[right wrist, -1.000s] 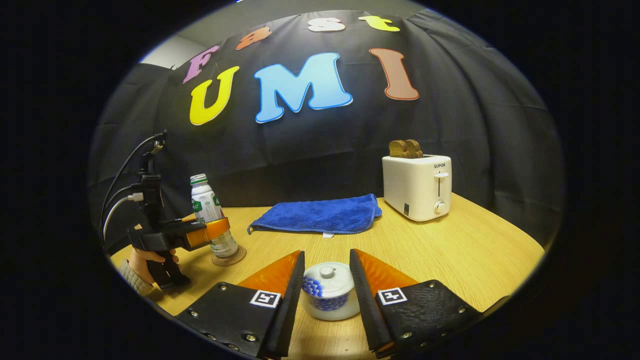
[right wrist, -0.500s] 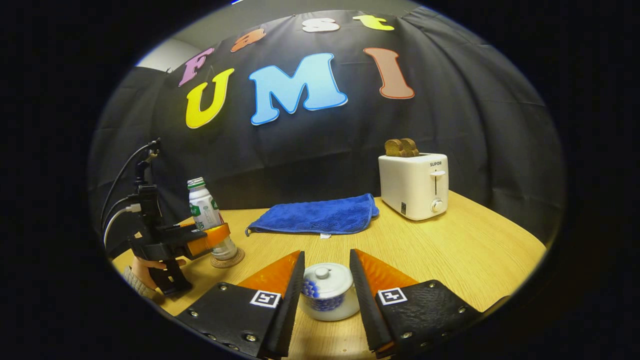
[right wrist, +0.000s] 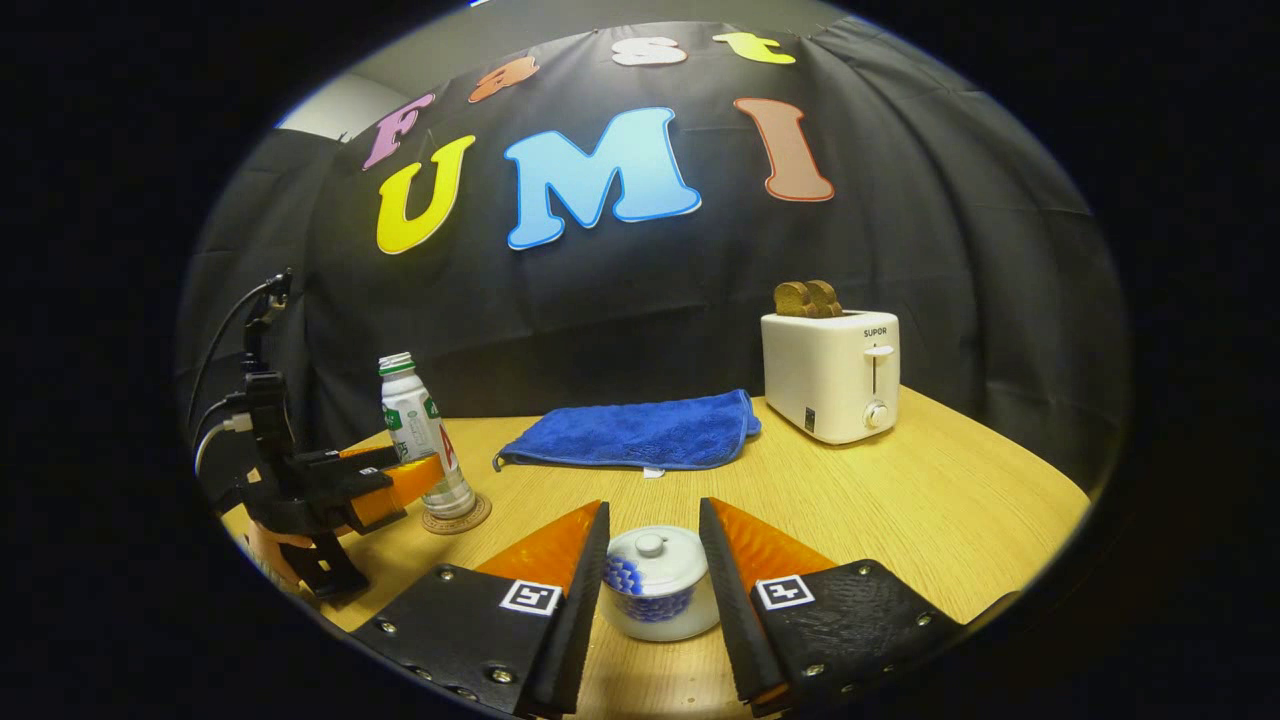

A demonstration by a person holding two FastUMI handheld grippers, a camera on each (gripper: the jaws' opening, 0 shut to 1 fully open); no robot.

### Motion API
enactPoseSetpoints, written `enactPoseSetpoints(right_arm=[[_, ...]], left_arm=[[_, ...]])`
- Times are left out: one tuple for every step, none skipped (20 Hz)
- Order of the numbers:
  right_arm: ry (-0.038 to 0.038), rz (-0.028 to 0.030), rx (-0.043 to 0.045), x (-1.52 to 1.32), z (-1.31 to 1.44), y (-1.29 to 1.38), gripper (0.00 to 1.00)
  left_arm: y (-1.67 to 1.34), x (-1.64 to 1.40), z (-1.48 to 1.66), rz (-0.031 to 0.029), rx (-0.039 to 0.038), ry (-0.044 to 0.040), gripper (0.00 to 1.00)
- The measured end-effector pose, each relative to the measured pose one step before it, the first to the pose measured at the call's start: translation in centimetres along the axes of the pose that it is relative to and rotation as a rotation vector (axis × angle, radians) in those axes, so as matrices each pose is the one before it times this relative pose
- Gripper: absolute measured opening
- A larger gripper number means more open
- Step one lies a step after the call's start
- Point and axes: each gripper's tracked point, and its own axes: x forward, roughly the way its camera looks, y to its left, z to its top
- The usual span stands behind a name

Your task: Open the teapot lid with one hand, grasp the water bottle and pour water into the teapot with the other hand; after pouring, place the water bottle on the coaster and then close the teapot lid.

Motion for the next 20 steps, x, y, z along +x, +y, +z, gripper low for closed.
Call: enactPoseSetpoints(right_arm=[[-0.00909, 0.00284, -0.0024, -0.125, 0.237, 0.188, 0.56], [-0.00696, 0.00083, -0.00241, -0.08, 0.181, 0.125, 0.56], [0.00043, 0.00102, 0.00124, -0.146, -0.184, 0.125, 0.56], [0.00373, 0.0067, 0.00644, -0.231, -0.158, 0.278, 0.56], [0.00228, 0.00683, 0.00918, -0.343, -0.11, 0.36, 0.56], [-0.00069, 0.00305, 0.00679, -0.424, -0.056, 0.231, 0.56], [-0.0026, -0.00342, 0.00107, -0.494, -0.006, 0.159, 0.56], [-0.00563, -0.00468, -0.00243, -0.575, 0.129, 0.125, 0.56], [-0.00708, -0.00365, -0.00153, -0.639, 0.116, 0.191, 0.56], [-0.00618, -0.00168, -0.0015, -0.664, 0.232, 0.213, 0.56], [-0.00613, -0.00143, -0.00222, -0.641, 0.204, 0.206, 0.56], [-0.00536, -0.00139, -0.00189, -0.589, 0.262, 0.177, 0.56], [-0.00614, -0.00047, -0.0031, -0.718, 0.183, 0.258, 0.56], [-0.00344, -0.00305, -0.00647, -0.628, 0.163, 0.112, 0.56], [-0.00102, -0.00467, -0.01075, -0.621, -0.015, 0.021, 0.56], [-0.00193, -0.0053, -0.01103, -0.676, 0.015, 0.023, 0.56], [-0.00413, -0.00453, -0.00855, -0.613, -0.033, -0.058, 0.56], [-0.00391, -0.00228, -0.00609, -0.562, 0.033, 0.002, 0.56], [-0.00312, -0.00226, -0.00387, -0.485, -0.129, 0.082, 0.56], [-0.00344, -0.00008, -0.00426, -0.432, -0.083, 0.036, 0.56]], left_arm=[[-0.26, -0.841, 0.006, 0.00294, 0.00986, -0.00135, 0.99], [-0.108, -0.792, 0.122, 0.00556, 0.00847, -0.00847, 0.99], [-0.186, -0.846, 0.312, 0.00289, 0.0024, -0.01055, 0.99], [-0.523, -1.082, 0.104, -0.00516, -0.00241, -0.00718, 0.99], [-0.439, -1.002, 0.388, -0.00677, -0.00325, -0.0103, 0.99], [-0.334, -1.026, 0.505, -0.00096, -0.00137, -0.01546, 0.89], [-0.33, -1.126, 0.649, 0.00046, 0.00025, -0.01832, 0.94], [-0.492, -1.236, 0.593, -0.00265, 0.00111, -0.01652, 0.96], [-0.613, -1.016, 0.711, -0.00396, -0.00035, -0.01851, 0.99], [-0.598, -0.964, 0.587, -0.00565, -0.00222, -0.0178, 0.99], [-0.643, -0.897, 0.583, -0.00487, -0.00889, -0.01457, 0.94], [-0.676, -0.927, 0.506, -0.00591, -0.01265, -0.01211, 0.99], [-0.67, -0.919, 0.382, -0.0073, -0.01022, -0.01001, 0.94], [-0.647, -0.874, 0.078, -0.00232, -0.00616, -0.00579, 0.94], [-0.447, -0.82, 0.154, 0.00157, -0.00151, -0.0049, 0.99], [-0.296, -0.769, -0.004, 0.00342, 0.00028, -0.00322, 0.95], [-0.4, -0.617, -0.075, -0.00097, 0.00341, -0.00129, 0.92], [-0.732, -0.48, -0.323, -0.00702, 0.00896, 0.00211, 0.89], [-0.542, -0.532, -0.163, -0.00392, 0.008, 0.00237, 0.99], [-0.427, -0.383, -0.183, -0.00232, 0.00534, 0.00119, 0.99]])
